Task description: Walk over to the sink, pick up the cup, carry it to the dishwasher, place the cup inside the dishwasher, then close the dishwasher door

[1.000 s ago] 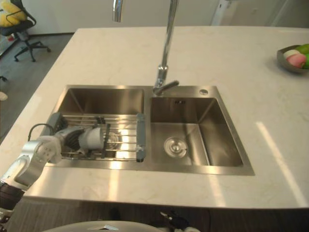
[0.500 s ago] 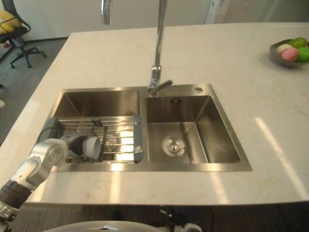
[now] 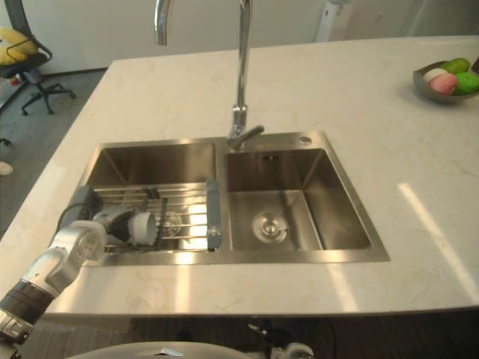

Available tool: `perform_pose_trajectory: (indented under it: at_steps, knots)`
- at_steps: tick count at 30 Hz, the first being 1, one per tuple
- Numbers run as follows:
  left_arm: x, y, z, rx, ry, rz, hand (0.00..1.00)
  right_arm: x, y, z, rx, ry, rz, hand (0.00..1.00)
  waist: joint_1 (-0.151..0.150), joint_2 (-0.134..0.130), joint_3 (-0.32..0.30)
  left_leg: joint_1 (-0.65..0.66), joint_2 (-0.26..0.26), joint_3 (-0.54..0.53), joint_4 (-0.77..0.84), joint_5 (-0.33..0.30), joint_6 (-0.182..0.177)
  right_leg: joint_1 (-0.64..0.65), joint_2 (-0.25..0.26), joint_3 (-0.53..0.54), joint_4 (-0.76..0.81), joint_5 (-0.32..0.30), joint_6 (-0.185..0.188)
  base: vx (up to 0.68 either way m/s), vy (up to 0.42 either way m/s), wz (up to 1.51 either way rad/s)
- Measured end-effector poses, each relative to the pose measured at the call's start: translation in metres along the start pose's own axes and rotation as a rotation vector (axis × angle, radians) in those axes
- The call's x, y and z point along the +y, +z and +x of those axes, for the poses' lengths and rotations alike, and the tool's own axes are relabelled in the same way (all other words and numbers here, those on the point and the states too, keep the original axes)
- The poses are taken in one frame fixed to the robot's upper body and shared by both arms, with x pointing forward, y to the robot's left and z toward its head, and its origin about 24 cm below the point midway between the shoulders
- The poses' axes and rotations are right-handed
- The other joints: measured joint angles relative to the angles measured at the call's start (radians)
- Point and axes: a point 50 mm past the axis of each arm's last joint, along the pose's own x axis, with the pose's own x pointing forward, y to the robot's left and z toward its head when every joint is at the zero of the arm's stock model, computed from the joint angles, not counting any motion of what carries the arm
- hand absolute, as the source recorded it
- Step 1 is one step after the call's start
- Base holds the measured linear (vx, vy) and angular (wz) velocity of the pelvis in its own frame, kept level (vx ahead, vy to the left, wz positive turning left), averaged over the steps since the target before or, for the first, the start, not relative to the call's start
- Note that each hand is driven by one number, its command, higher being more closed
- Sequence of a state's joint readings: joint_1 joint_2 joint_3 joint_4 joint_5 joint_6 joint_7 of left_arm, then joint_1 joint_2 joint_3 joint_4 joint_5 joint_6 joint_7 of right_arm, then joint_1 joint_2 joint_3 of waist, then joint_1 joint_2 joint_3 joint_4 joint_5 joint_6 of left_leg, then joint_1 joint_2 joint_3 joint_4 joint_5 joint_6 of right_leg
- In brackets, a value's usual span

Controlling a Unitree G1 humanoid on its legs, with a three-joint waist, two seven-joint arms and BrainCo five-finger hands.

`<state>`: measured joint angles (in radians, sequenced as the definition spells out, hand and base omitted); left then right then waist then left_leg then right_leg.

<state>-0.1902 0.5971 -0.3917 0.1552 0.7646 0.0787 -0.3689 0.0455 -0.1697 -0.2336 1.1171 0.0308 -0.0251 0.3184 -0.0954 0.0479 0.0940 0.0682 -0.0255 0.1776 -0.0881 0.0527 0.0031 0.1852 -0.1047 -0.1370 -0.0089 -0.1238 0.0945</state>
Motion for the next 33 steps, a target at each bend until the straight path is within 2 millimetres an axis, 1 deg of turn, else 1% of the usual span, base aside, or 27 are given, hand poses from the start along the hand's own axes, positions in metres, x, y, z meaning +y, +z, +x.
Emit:
perform_pose_trajectory:
  at_steps: [4,9,10,11,12,14,15,16,17,20,23,27,29,33]
  knots:
    - [-0.004,-0.001,-0.001,-0.037,0.050,-0.063,1.00,0.000,0.000,0.000,0.000,-0.001,0.000,0.00,0.001,0.000,0.000,0.000,-0.001,0.001,0.000,-0.001,0.002,0.000,0.000,0.001,0.000,0.000,0.000,0.00,0.000,0.00]
    - [0.003,-0.004,-0.003,-0.075,0.114,-0.177,1.00,0.000,-0.001,0.000,0.001,-0.001,0.005,0.00,0.003,-0.003,0.002,0.001,-0.002,-0.004,0.000,-0.001,0.002,0.009,0.000,-0.008,-0.002,0.001,-0.001,0.00,-0.003,0.03]
    - [0.005,-0.002,-0.004,-0.101,0.131,-0.203,1.00,0.000,-0.005,-0.001,0.009,-0.001,0.009,0.00,0.006,-0.006,0.004,0.001,-0.002,-0.006,0.000,-0.001,0.002,0.010,0.000,-0.010,-0.002,0.001,0.000,0.01,-0.007,0.04]
    - [0.012,-0.001,-0.005,-0.138,0.174,-0.261,1.00,0.001,-0.006,-0.001,0.009,0.000,0.013,0.00,0.010,-0.015,0.010,0.001,-0.002,-0.007,0.000,-0.001,0.002,0.011,0.001,-0.011,-0.003,0.002,0.000,0.01,-0.006,0.03]
    - [0.014,0.000,-0.005,-0.144,0.187,-0.272,1.00,0.002,-0.006,-0.001,0.009,0.001,0.013,0.00,0.011,-0.017,0.011,0.001,-0.002,-0.007,0.000,-0.001,0.002,0.012,0.001,-0.011,-0.004,0.002,-0.001,0.01,-0.003,0.03]
    - [0.025,-0.001,-0.009,-0.178,0.263,-0.331,1.00,0.005,-0.007,0.000,0.008,0.008,0.019,0.00,0.012,-0.028,0.018,0.001,-0.002,-0.006,0.000,-0.001,0.002,0.014,0.001,-0.013,-0.006,0.002,-0.001,0.00,0.000,0.00]
    - [0.036,0.000,-0.014,-0.208,0.323,-0.361,1.00,0.007,-0.009,0.000,0.008,0.010,0.024,0.00,0.013,-0.033,0.020,0.001,-0.002,-0.005,0.000,-0.001,0.002,0.014,0.001,-0.013,-0.006,0.002,-0.001,0.00,0.000,0.00]
    - [0.048,0.001,-0.020,-0.240,0.391,-0.385,1.00,0.006,-0.010,-0.001,0.002,0.005,0.032,0.00,0.014,-0.034,0.021,0.001,-0.002,-0.004,0.000,-0.001,0.002,0.014,0.000,-0.013,-0.006,0.002,-0.001,0.00,0.000,0.00]
    - [0.054,0.002,-0.023,-0.258,0.427,-0.394,1.00,0.006,-0.012,-0.001,0.003,0.004,0.037,0.00,0.015,-0.034,0.021,0.002,-0.002,-0.003,0.000,-0.001,0.002,0.014,0.000,-0.013,-0.006,0.002,-0.001,0.00,0.000,0.00]
    - [0.087,0.005,-0.047,-0.365,0.628,-0.434,1.00,0.006,-0.014,-0.002,0.006,0.001,0.043,0.00,0.019,-0.034,0.021,0.009,0.000,-0.002,0.000,-0.001,0.002,0.023,0.001,-0.014,-0.007,0.002,-0.001,0.00,0.000,0.00]
    - [0.103,0.006,-0.063,-0.455,0.733,-0.500,1.00,0.006,-0.016,-0.003,0.008,-0.001,0.044,0.00,0.030,-0.030,0.022,0.014,0.002,0.000,0.000,-0.001,0.000,0.026,0.003,-0.014,-0.005,0.003,-0.001,0.00,0.000,0.00]
    - [0.117,0.001,-0.078,-0.520,0.849,-0.617,1.00,0.004,-0.017,-0.004,0.007,-0.012,0.045,0.00,0.038,-0.030,0.022,0.016,0.004,0.000,0.000,-0.001,0.000,0.026,0.003,-0.014,-0.003,0.003,-0.003,-0.02,0.001,0.00]
    - [0.123,-0.006,-0.088,-0.554,0.952,-0.720,1.00,0.004,-0.018,-0.005,-0.002,-0.022,0.052,0.00,0.043,-0.033,0.023,0.016,0.003,0.000,0.000,-0.001,0.000,0.026,0.003,-0.014,-0.003,0.004,-0.003,0.00,0.000,0.00]
    - [0.125,-0.016,-0.097,-0.562,1.071,-0.844,1.00,0.005,-0.019,-0.005,0.004,-0.019,0.054,0.00,0.054,-0.041,0.023,0.016,0.003,0.000,0.000,-0.001,0.001,0.027,0.003,-0.013,-0.005,0.004,-0.003,0.00,0.000,0.00]
